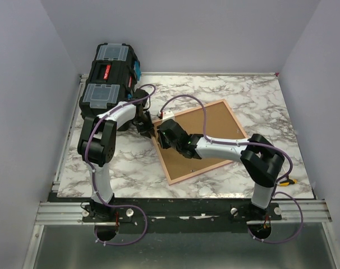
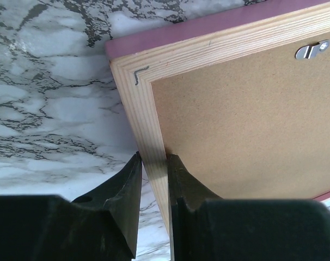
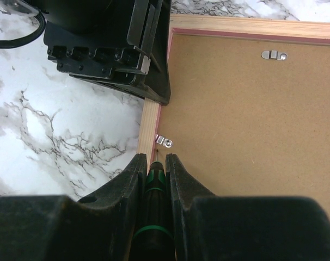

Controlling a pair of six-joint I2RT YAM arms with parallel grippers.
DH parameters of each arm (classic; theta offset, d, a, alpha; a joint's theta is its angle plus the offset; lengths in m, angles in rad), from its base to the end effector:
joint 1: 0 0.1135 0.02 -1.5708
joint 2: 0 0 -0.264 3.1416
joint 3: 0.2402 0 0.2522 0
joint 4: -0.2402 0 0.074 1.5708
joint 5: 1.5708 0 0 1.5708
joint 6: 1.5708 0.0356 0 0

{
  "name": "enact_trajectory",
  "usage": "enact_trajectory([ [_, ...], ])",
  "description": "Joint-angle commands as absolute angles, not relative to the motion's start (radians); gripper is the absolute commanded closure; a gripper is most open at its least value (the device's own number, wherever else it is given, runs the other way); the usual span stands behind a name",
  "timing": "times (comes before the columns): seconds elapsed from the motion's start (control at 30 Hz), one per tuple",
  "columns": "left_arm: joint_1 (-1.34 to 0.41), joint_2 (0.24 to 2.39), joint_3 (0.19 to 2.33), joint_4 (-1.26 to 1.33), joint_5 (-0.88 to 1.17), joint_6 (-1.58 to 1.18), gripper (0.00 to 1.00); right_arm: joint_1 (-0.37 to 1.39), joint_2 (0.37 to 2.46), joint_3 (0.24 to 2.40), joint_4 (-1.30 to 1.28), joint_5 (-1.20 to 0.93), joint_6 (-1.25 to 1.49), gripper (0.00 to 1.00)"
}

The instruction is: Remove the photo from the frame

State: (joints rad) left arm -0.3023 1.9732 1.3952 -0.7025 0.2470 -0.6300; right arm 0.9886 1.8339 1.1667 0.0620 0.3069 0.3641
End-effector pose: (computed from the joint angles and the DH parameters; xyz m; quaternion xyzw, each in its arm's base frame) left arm 0.3720 -0.1251 0.1689 -0.1426 0.9717 -0.1734 0.0734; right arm 0.2328 0.3340 0.2026 -0.2014 0.8548 0.1816 0.4425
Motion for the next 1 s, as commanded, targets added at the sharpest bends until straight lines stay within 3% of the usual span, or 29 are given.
enact_trajectory([
  [0.0, -0.304, 1.983, 1.422, -0.706, 0.229, -0.608, 0.88, 0.996, 1.881, 1.197, 0.065, 0.372, 0.356, 0.99],
  [0.43, -0.311, 1.990, 1.425, -0.718, 0.210, -0.606, 0.97, 0.996, 1.922, 1.252, 0.063, 0.446, 0.339, 0.99],
  [0.97, -0.311, 1.992, 1.428, -0.723, 0.201, -0.606, 1.00, 0.994, 1.957, 1.299, 0.011, 0.561, 0.349, 0.99],
])
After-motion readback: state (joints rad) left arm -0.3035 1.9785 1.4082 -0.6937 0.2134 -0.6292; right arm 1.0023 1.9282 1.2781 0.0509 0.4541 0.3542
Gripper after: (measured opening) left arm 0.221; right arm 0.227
